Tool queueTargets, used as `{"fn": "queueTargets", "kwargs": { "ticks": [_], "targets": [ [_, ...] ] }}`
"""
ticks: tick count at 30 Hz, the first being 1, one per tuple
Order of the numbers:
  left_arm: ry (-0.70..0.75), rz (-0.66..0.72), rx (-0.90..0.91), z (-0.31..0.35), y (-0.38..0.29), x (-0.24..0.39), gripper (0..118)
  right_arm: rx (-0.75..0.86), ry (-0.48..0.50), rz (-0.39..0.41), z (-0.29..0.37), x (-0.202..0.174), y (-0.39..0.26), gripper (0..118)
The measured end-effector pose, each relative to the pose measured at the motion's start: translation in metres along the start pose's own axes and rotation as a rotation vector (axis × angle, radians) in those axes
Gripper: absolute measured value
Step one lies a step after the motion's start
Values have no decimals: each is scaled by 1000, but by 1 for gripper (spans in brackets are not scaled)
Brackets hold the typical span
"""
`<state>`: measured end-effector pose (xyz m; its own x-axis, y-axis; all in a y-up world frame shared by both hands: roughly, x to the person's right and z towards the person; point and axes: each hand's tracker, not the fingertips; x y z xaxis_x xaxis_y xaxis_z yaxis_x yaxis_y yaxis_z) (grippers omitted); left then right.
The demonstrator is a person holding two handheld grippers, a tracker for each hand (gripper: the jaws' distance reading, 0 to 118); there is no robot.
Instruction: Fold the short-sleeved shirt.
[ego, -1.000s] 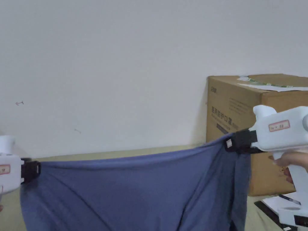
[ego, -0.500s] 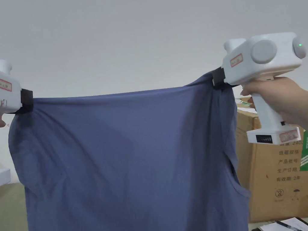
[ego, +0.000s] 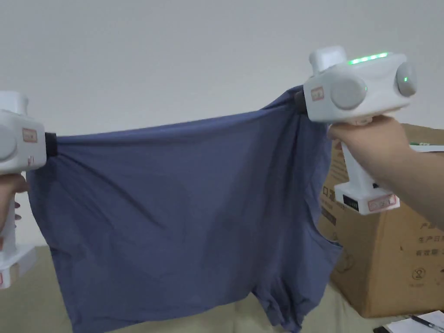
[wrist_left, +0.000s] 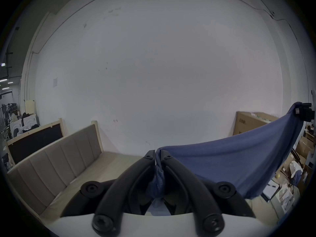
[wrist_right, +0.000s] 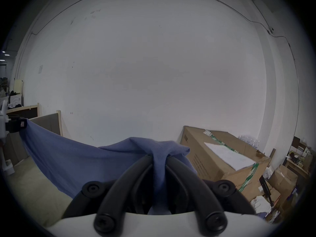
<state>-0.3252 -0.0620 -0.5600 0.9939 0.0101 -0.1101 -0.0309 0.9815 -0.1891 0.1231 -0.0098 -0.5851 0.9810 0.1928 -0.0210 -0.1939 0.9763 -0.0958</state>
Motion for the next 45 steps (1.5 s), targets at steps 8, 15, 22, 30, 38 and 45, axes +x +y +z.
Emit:
{"fn": "queueTargets", "kwargs": {
  "ticks": [8, 15, 22, 30, 38, 45],
  "targets": [
    [-77, -35, -357, -5, -190, 10, 2, -345, 98, -47, 4, -32, -210, 1],
    [-198, -41, -666, 62, -347, -1, 2, -780, 225, -56, 92, -58, -377, 1],
    [-264, -41, -699, 170, -367, -45, 2, -904, 382, -97, 222, -29, -402, 1],
    [-238, 30, -658, 253, -347, -78, 2, -942, 438, -236, 298, -5, -387, 1],
    [-206, 84, -726, 179, -376, -64, 34, -995, 315, -208, 216, -22, -422, 31],
    [-210, 143, -631, 197, -361, -72, 118, -841, 277, -495, 224, 0, -399, 117]
  ]
}}
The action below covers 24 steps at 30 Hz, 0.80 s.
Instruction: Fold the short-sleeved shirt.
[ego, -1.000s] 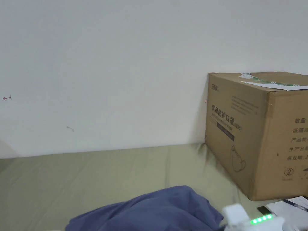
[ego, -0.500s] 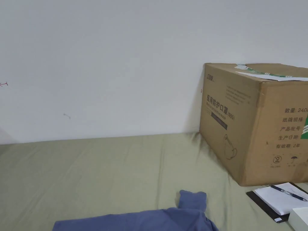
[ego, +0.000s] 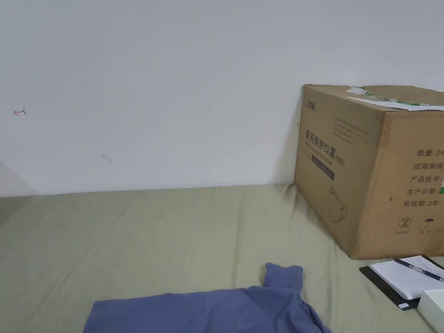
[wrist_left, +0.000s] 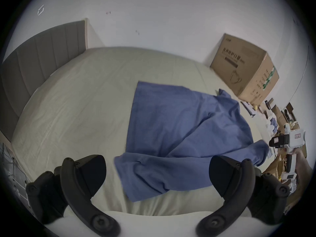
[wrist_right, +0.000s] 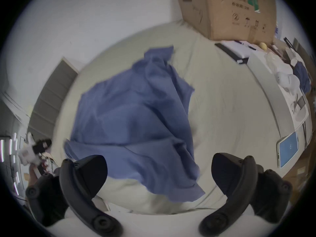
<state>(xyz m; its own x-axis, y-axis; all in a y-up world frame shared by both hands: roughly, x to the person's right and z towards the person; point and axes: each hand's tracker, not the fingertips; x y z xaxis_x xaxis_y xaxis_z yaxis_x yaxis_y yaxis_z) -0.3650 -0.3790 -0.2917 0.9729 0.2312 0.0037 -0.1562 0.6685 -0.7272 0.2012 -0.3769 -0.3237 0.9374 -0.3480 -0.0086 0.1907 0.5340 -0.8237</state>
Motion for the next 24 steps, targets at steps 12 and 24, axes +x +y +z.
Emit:
{"fn": "queueTargets", "kwargs": {
  "ticks": [12, 24],
  "targets": [
    [-6, -63, 277, 84, -5, 33, 0, 400, 141, 153, 87, -81, -19, 0],
    [12, 103, -118, -145, 208, -43, 19, 317, 170, 261, 24, -106, 22, 0]
  ]
}}
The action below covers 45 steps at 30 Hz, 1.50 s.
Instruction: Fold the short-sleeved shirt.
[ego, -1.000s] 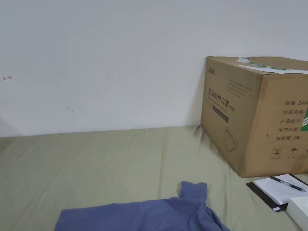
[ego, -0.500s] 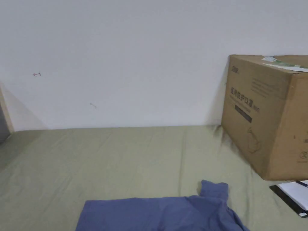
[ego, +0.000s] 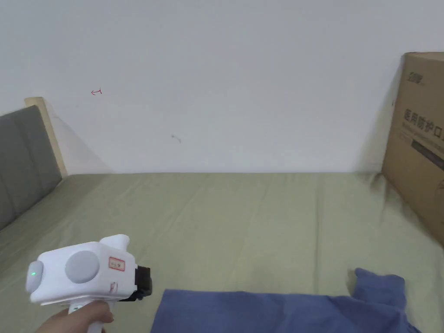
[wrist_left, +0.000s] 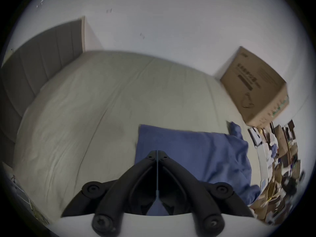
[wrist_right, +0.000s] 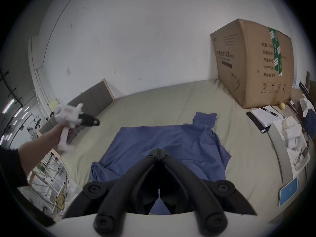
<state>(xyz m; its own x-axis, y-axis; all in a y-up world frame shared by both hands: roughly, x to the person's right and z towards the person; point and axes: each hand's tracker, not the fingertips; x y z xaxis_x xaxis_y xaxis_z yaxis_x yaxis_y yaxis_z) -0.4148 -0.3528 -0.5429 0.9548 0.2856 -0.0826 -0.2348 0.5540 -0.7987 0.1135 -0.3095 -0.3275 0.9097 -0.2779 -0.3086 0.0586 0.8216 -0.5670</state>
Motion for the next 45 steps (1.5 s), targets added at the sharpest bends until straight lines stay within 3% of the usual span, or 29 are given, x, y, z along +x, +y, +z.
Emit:
{"fn": "queueTargets", "kwargs": {
  "ticks": [1, 2, 3, 4, 9, 15, 19, 21, 23, 24, 25, 31, 35, 37, 38, 39, 40, 41, 43, 45],
  "targets": [
    [-7, -22, 3, -22, 9, -6, 66, -19, 5, 1, -11, 3, -1, 0],
    [5, -43, -9, -42, 13, -7, 104, -42, 5, -1, -21, 7, -2, 0],
    [35, -72, -46, -64, 18, -10, 118, -62, 4, -6, -31, 10, -3, 0],
    [77, -88, -86, -83, 21, -12, 113, -79, 6, -16, -41, 14, -5, 0],
    [142, -147, -176, -150, 26, -6, 114, -112, 15, -40, -82, 43, -26, 0],
    [201, -254, -302, -193, 17, -5, 112, -158, -14, -31, -95, 56, -40, 0],
    [240, -215, -269, -191, 20, -1, 113, -162, -20, -65, -91, 60, -43, 0],
    [249, -224, -270, -185, 19, 8, 104, -154, -41, -69, -86, 60, -43, 0],
    [235, -256, -234, -170, 15, 20, 71, -143, -47, -82, -81, 61, -40, 0],
    [232, -276, -200, -164, 14, 24, 43, -132, -48, -90, -78, 63, -38, 0],
    [236, -284, -189, -158, 12, 26, 0, -114, -48, -98, -75, 63, -35, 0],
    [246, -222, -142, -130, 9, 13, 0, 28, -132, -69, -90, 98, 24, 0],
    [383, -192, -101, -101, 4, 6, 0, -235, -228, -84, -159, 152, 78, 0],
    [423, -207, -98, -96, -1, 1, 0, -325, -276, -55, -196, 168, 88, 4],
    [426, -208, -103, -95, -1, 0, 0, -371, -285, -51, -211, 172, 90, 24],
    [427, -201, -108, -94, -3, -2, 0, -431, -276, -58, -227, 178, 91, 57],
    [423, -186, -114, -94, -5, -4, 0, -477, -276, -83, -239, 182, 90, 100],
    [407, -167, -124, -95, -8, -6, 0, -511, -283, -114, -253, 185, 85, 112],
    [404, -160, -135, -98, -7, -11, 0, -563, -321, -160, -276, 191, 75, 115],
    [402, -156, -132, -98, -10, -12, 0, -595, -360, -138, -296, 193, 67, 116]
  ]
}}
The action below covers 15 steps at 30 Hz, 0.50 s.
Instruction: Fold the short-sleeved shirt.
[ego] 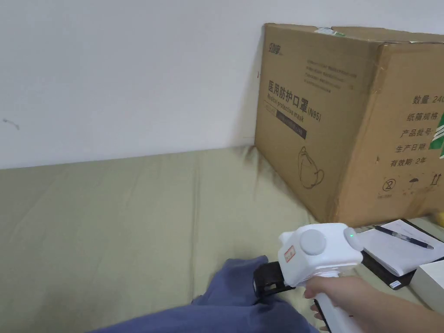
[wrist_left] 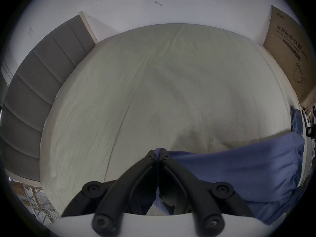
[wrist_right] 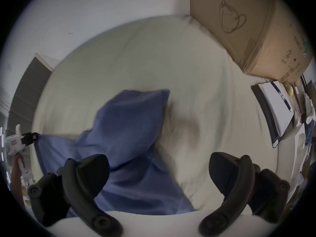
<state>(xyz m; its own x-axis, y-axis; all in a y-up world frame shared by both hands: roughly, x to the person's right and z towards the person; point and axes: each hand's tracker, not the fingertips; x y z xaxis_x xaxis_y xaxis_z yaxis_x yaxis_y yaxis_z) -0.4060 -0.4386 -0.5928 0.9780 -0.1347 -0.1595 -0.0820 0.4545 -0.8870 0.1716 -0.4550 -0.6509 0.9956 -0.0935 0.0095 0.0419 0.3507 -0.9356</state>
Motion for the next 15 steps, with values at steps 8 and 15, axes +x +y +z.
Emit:
{"fn": "queueTargets", "kwargs": {
  "ticks": [8, 15],
  "targets": [
    [20, -50, -16, -13, 2, 6, 0, -72, -95, 101, -41, -29, 15, 108],
    [18, -19, -28, -12, -2, 0, 0, -34, -107, 186, -12, -42, 7, 12]
  ]
}}
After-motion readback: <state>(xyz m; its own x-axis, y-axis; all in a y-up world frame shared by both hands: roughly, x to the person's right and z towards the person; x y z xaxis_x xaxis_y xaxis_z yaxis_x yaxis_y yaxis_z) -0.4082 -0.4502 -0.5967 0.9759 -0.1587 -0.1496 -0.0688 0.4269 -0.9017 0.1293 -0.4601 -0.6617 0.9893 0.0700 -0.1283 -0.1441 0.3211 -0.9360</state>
